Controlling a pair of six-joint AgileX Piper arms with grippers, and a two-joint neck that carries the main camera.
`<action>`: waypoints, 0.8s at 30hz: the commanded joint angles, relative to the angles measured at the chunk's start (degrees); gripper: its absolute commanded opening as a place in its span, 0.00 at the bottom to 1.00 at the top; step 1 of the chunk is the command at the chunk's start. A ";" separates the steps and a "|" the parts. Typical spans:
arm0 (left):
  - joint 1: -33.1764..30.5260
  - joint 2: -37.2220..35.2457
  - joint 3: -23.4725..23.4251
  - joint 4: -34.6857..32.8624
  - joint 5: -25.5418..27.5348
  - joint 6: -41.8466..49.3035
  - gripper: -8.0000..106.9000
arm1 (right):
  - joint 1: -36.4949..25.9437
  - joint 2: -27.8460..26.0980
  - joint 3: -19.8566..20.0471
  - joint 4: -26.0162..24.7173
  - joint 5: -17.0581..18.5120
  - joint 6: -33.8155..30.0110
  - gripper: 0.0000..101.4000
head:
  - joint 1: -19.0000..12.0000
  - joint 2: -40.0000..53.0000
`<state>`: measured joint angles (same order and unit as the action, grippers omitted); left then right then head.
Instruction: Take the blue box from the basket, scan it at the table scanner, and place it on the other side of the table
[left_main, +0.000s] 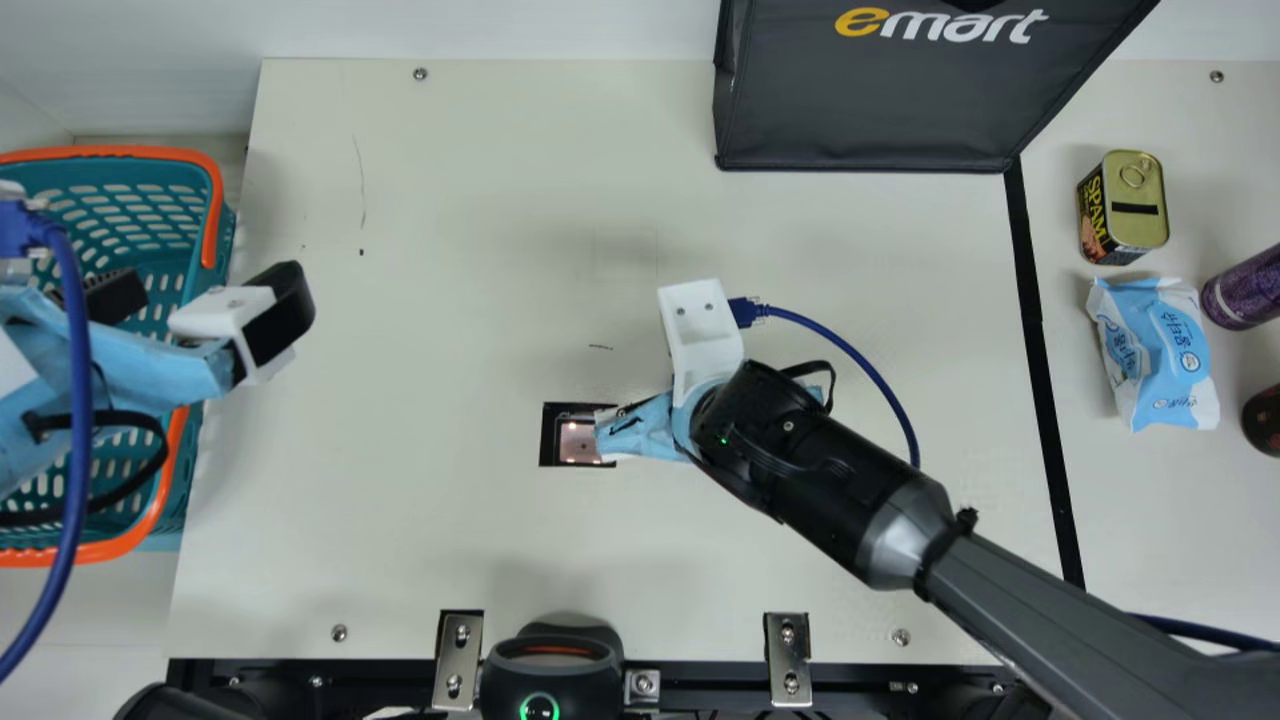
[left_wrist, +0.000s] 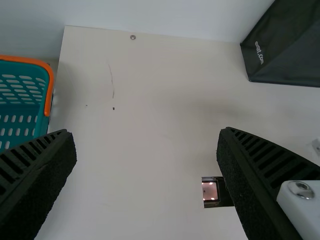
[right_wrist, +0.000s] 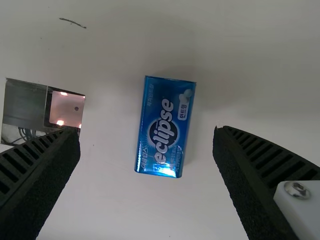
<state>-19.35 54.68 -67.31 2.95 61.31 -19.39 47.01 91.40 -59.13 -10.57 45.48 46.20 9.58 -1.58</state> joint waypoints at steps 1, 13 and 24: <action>0.00 0.00 0.00 0.00 0.00 0.00 0.85 | 0.07 0.48 0.21 -0.27 -0.07 0.44 0.94 | -1.66 0.00; 0.00 0.00 0.00 0.00 0.00 0.00 0.85 | 0.00 3.09 1.05 -1.11 -1.10 2.79 0.94 | -1.66 0.00; 0.00 0.00 0.00 0.00 0.00 0.00 0.85 | -0.98 4.69 1.93 -0.80 -2.03 3.29 0.94 | -1.66 0.00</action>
<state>-19.35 54.68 -67.31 2.95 61.31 -19.39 46.14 96.08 -57.21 -11.52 43.55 49.63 9.58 -1.58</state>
